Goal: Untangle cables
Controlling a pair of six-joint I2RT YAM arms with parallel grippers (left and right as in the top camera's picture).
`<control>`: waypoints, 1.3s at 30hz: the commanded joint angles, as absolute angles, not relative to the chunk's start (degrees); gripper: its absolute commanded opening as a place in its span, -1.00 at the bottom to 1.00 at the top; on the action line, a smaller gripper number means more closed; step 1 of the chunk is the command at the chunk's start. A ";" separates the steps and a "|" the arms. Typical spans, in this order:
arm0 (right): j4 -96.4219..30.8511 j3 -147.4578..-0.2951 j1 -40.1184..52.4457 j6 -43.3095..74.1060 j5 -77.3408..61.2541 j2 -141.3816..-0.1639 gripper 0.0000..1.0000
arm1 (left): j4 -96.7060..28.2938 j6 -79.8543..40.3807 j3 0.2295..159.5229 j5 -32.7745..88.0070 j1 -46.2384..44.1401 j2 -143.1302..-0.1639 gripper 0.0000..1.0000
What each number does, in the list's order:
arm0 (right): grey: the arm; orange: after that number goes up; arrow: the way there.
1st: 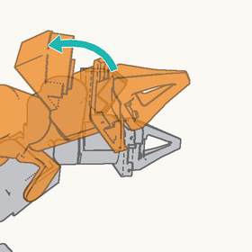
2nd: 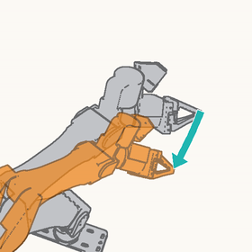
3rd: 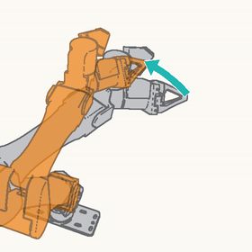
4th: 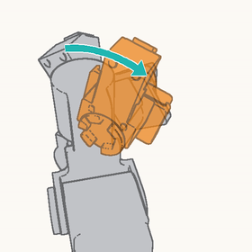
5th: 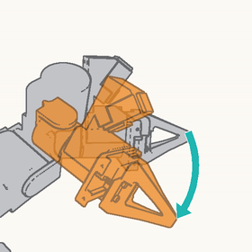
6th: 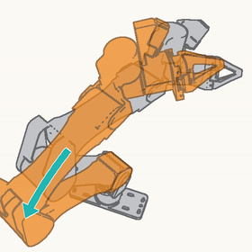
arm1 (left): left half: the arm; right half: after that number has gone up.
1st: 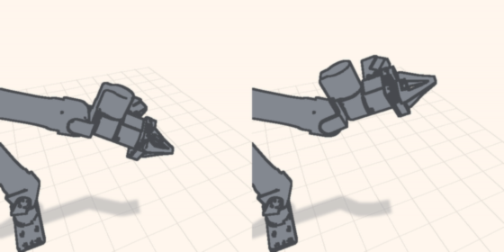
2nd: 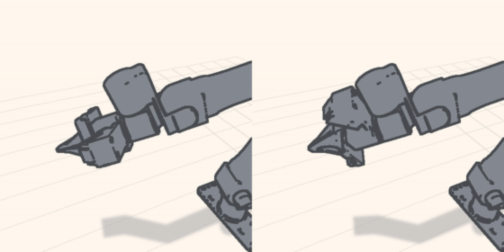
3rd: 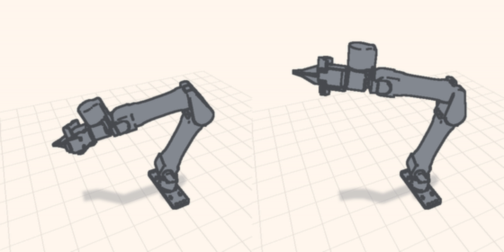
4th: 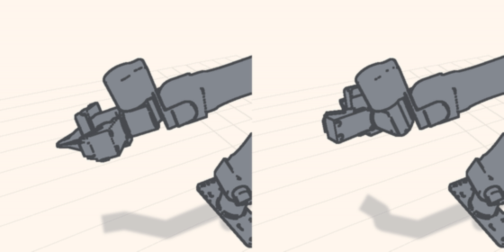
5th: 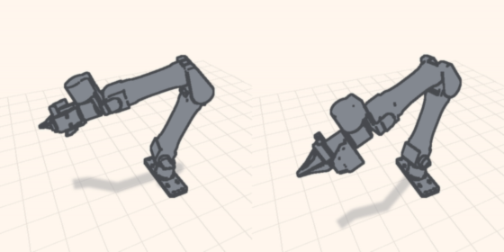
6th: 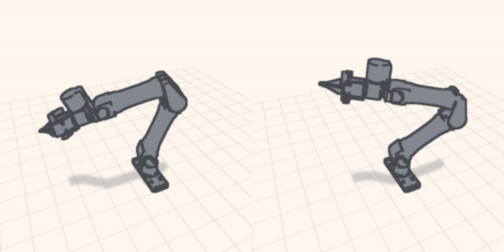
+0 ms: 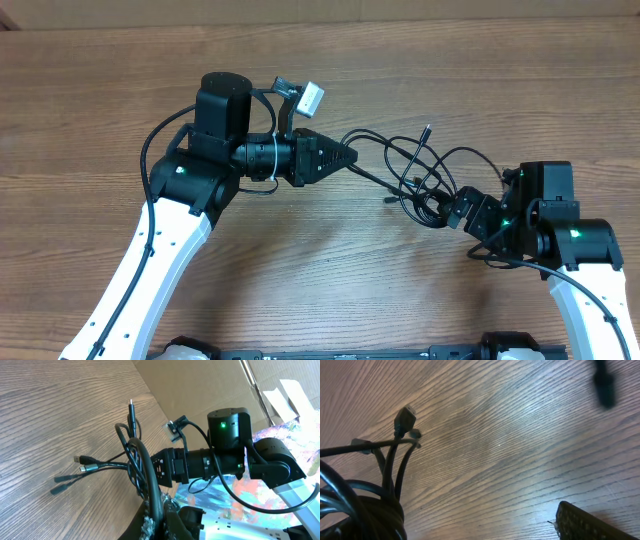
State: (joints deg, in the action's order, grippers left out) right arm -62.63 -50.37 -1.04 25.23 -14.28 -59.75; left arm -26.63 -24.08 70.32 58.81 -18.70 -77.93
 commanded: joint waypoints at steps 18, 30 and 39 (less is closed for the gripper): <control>-53.12 -49.58 -2.26 4.32 -36.58 -60.47 1.00 | -27.03 -18.00 71.75 61.69 -26.02 -75.64 -0.92; -53.12 -49.45 -2.26 1.41 -36.56 -60.47 1.00 | -17.28 -25.89 71.75 66.11 -26.00 -75.64 -0.92; -52.77 -49.45 -2.24 1.10 -37.36 -60.47 1.00 | -12.78 -32.29 71.75 66.06 -26.09 -75.64 -0.92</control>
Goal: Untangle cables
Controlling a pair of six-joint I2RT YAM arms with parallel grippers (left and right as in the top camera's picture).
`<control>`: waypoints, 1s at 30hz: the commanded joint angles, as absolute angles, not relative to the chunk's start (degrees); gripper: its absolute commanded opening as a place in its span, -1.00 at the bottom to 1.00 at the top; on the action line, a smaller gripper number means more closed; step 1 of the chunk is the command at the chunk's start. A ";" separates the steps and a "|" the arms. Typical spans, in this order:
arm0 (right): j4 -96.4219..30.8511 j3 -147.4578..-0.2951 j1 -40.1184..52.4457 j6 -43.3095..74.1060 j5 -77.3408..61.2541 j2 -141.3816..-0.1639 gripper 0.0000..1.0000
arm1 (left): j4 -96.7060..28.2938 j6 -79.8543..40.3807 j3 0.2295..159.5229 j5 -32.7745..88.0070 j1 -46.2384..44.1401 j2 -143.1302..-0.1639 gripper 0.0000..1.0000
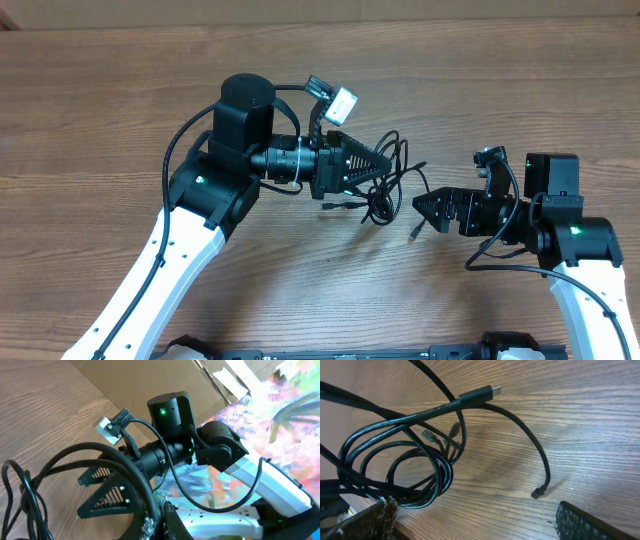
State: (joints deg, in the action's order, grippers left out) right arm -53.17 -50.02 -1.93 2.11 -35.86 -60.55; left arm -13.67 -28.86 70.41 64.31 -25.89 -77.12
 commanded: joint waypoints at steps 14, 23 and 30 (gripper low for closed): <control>-48.42 -49.45 0.36 -1.74 -37.23 -61.73 1.00 | -3.14 -41.76 71.75 66.13 -27.97 -75.64 -0.91; -41.06 -49.45 0.38 7.90 -31.14 -67.18 1.00 | -2.66 -45.52 71.75 67.59 -31.86 -75.64 -0.91; -39.53 -49.45 0.36 14.31 -14.79 -72.44 1.00 | 0.86 -47.16 71.75 69.54 -34.15 -75.61 -0.91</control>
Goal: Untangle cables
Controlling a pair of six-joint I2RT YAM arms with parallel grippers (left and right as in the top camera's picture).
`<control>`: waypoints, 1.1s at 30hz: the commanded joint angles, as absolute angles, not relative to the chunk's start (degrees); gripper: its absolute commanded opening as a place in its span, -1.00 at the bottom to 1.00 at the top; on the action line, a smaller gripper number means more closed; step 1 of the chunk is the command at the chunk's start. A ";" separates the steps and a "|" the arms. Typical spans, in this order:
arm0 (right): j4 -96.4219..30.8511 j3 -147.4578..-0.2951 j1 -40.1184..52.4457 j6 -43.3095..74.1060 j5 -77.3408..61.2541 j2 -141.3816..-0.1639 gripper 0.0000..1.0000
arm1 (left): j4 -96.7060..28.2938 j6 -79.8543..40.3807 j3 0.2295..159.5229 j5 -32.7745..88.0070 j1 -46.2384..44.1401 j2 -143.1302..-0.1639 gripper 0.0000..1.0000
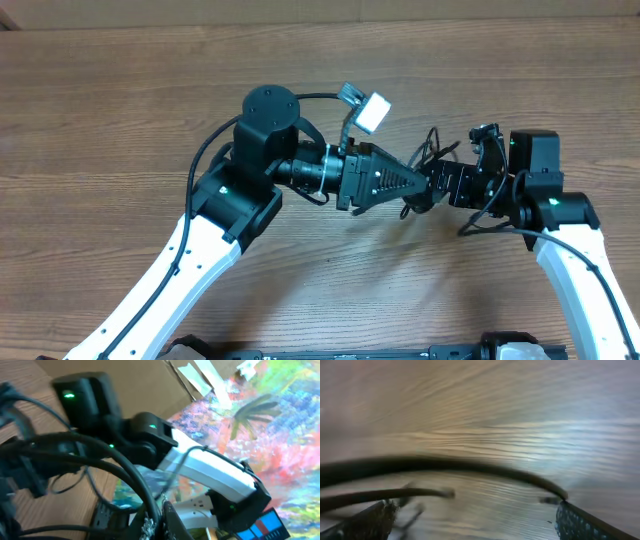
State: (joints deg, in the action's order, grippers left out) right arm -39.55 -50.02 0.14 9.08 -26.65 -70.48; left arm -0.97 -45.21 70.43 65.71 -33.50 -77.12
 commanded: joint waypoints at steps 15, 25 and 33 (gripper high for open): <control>-46.46 -49.45 -1.37 23.18 2.17 -76.75 1.00 | 13.50 -54.92 71.75 75.96 -31.66 -75.61 -0.92; -49.84 -49.45 -1.37 23.11 4.01 -76.75 1.00 | 17.37 -58.00 71.75 78.11 -24.86 -75.61 -0.92; -50.92 -49.45 -1.34 18.11 -2.13 -76.75 0.99 | 17.37 -58.33 71.75 78.00 -22.39 -75.61 -0.91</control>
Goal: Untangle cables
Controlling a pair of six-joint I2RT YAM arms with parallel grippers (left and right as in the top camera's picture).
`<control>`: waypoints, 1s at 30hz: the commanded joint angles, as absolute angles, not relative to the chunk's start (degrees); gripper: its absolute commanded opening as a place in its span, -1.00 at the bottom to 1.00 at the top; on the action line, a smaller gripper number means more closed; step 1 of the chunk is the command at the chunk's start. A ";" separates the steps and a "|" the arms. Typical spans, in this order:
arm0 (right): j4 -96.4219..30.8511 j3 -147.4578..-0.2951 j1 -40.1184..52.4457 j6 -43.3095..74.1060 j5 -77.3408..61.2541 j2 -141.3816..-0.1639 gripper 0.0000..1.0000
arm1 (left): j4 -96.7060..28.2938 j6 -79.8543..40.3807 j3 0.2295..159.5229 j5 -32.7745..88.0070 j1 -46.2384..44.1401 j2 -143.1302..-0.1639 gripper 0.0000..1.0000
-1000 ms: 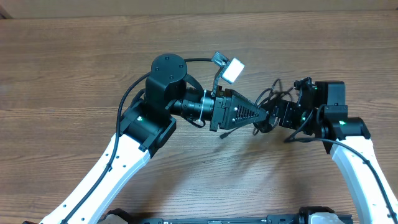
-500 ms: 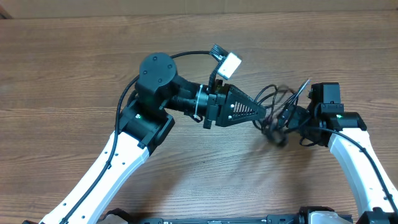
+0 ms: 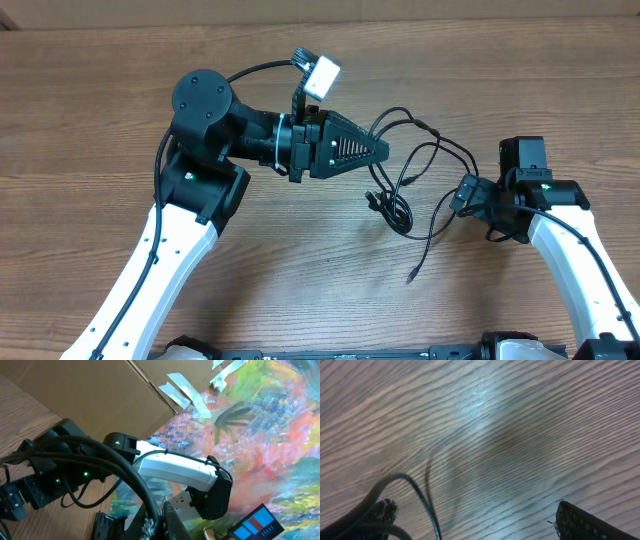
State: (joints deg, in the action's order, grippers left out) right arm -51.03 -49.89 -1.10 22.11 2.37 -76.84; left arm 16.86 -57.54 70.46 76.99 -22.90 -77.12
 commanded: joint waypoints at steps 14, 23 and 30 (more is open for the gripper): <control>-57.36 -49.45 -1.34 -12.56 -48.40 -75.75 1.00 | 15.97 -57.01 71.75 75.07 -18.81 -75.64 -0.91; -57.34 -49.47 -1.34 -26.81 -64.20 -71.24 0.91 | 8.51 -58.96 71.75 69.19 -17.91 -75.64 -0.92; -53.08 -49.47 -1.06 -27.53 -61.78 -65.91 1.00 | 7.46 -65.34 71.75 64.88 -17.91 -75.64 -0.91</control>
